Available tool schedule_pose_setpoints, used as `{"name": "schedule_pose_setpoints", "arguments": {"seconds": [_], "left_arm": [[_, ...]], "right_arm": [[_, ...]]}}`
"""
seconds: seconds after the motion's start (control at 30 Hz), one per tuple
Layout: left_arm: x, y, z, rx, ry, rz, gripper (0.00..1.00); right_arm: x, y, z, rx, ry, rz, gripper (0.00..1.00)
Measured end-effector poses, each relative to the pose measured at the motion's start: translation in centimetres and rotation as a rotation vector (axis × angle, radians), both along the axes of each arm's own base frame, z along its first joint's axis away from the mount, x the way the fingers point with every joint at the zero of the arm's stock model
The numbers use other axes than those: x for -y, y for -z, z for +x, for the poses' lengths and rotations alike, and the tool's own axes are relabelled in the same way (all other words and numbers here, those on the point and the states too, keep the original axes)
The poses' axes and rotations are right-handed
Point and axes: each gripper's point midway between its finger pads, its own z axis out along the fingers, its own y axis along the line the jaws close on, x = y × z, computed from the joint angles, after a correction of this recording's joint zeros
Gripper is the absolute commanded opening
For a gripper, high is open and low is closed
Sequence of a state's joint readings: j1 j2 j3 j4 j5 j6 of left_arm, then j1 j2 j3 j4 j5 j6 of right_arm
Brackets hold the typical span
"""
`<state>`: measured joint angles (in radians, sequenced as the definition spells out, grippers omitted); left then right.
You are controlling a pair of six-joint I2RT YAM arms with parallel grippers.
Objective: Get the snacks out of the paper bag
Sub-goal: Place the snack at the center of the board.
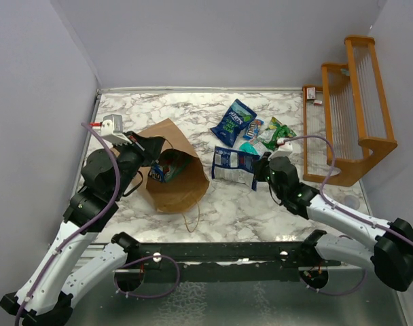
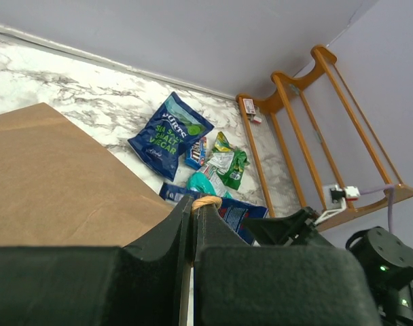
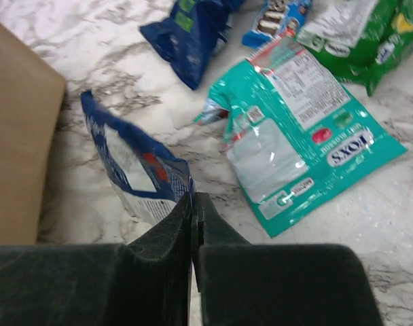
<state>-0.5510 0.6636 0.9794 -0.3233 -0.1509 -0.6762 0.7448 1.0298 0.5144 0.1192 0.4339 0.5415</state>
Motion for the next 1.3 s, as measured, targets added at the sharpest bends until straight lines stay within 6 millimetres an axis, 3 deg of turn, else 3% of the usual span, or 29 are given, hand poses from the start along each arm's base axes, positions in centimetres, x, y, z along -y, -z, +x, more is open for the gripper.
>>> {"name": "schedule_pose_setpoints", "arguments": {"seconds": [0.17, 0.2, 0.3, 0.37, 0.5, 0.6, 0.73, 0.93, 1.03, 1.17, 1.3], "left_arm": [[0.0, -0.1, -0.1, 0.000, 0.000, -0.005, 0.00], [0.0, -0.1, -0.1, 0.001, 0.000, -0.006, 0.00], [0.0, -0.1, -0.1, 0.002, 0.000, -0.006, 0.00], [0.0, -0.1, -0.1, 0.003, 0.004, -0.004, 0.00], [0.4, 0.1, -0.1, -0.003, 0.025, 0.004, 0.00], [0.7, 0.2, -0.1, -0.006, 0.038, 0.008, 0.00], [1.0, 0.4, 0.1, -0.007, 0.046, 0.009, 0.00], [1.3, 0.8, 0.4, -0.021, 0.051, 0.016, 0.00], [1.3, 0.8, 0.4, -0.023, 0.050, 0.013, 0.00], [1.3, 0.8, 0.4, -0.024, 0.050, 0.010, 0.00], [1.2, 0.8, 0.3, -0.022, 0.049, 0.008, 0.00]], "right_arm": [[3.1, 3.8, 1.1, -0.126, 0.102, 0.020, 0.02], [4.2, 4.6, 1.2, -0.150, 0.134, 0.020, 0.11], [6.5, 5.8, 1.6, -0.191, 0.217, 0.025, 0.53], [7.6, 6.0, 1.8, -0.203, 0.253, 0.029, 0.65], [7.9, 5.0, 1.7, -0.168, 0.236, 0.008, 0.69], [7.4, 2.3, 1.7, -0.083, 0.175, 0.023, 0.71], [4.9, -0.5, 1.5, -0.014, 0.021, 0.064, 0.69], [-1.3, -3.5, -0.1, 0.006, -0.339, 0.163, 0.69], [-2.9, -4.6, -0.9, 0.014, -0.443, 0.189, 0.71], [-2.8, -6.1, -0.8, 0.052, -0.444, 0.183, 0.71], [-0.7, -7.2, -0.2, 0.095, -0.327, 0.153, 0.71]]}}
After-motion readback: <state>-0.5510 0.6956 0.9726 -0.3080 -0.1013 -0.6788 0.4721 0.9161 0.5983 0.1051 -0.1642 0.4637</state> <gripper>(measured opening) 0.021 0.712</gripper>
